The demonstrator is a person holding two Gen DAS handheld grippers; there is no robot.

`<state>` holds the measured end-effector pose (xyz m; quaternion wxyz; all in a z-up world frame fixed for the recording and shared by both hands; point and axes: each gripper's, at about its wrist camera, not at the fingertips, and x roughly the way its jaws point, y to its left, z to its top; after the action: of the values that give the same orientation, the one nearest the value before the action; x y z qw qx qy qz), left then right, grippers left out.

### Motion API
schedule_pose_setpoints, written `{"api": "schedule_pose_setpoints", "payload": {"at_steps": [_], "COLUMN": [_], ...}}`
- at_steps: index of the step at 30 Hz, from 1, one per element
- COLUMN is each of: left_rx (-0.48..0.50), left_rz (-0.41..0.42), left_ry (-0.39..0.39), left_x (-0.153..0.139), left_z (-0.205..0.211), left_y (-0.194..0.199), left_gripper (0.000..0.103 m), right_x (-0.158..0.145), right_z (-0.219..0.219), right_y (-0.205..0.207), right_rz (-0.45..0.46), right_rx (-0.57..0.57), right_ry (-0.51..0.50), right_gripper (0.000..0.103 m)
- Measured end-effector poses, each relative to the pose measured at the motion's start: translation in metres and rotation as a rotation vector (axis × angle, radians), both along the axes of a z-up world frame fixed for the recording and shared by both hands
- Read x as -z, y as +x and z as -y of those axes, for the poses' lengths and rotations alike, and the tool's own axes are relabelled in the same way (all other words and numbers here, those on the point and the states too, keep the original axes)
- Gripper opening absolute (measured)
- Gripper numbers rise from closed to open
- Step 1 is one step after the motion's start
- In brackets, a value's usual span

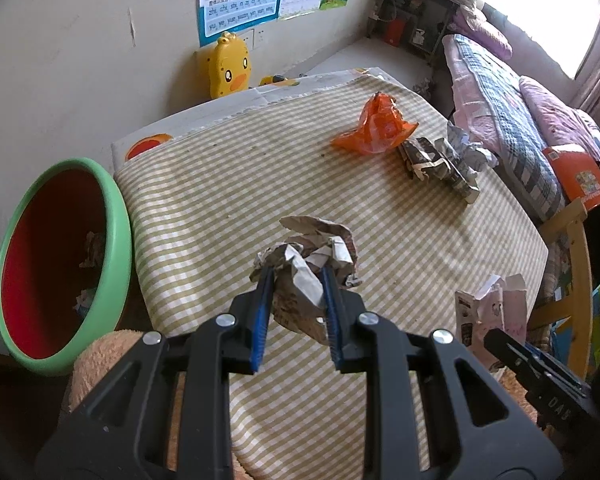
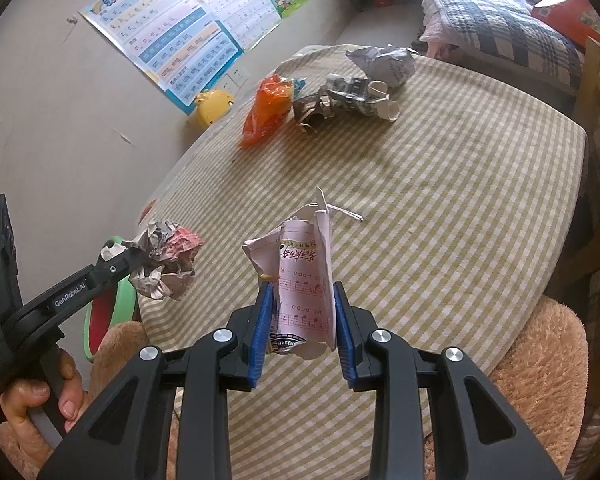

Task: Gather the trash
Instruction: 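Lift the silver paper wad with the left tool while the right tool holds the carton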

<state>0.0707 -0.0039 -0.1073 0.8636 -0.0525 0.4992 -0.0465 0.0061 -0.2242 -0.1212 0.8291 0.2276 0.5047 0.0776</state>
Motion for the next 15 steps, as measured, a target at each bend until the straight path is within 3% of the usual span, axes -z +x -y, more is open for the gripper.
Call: {"api": "schedule_pose_setpoints", "payload": {"at_steps": [15], "left_rx": [-0.052], "left_rz": [0.060], "left_ry": [-0.041], "left_x": [-0.013], "left_z": [-0.036], "left_y": [-0.012], "left_gripper": [0.024], "right_x": [-0.016], "right_z": [-0.044], "right_y": [0.003], "right_rz": [0.031], "right_rx": [-0.102], "right_ry": [-0.098], "right_gripper": [0.029]}}
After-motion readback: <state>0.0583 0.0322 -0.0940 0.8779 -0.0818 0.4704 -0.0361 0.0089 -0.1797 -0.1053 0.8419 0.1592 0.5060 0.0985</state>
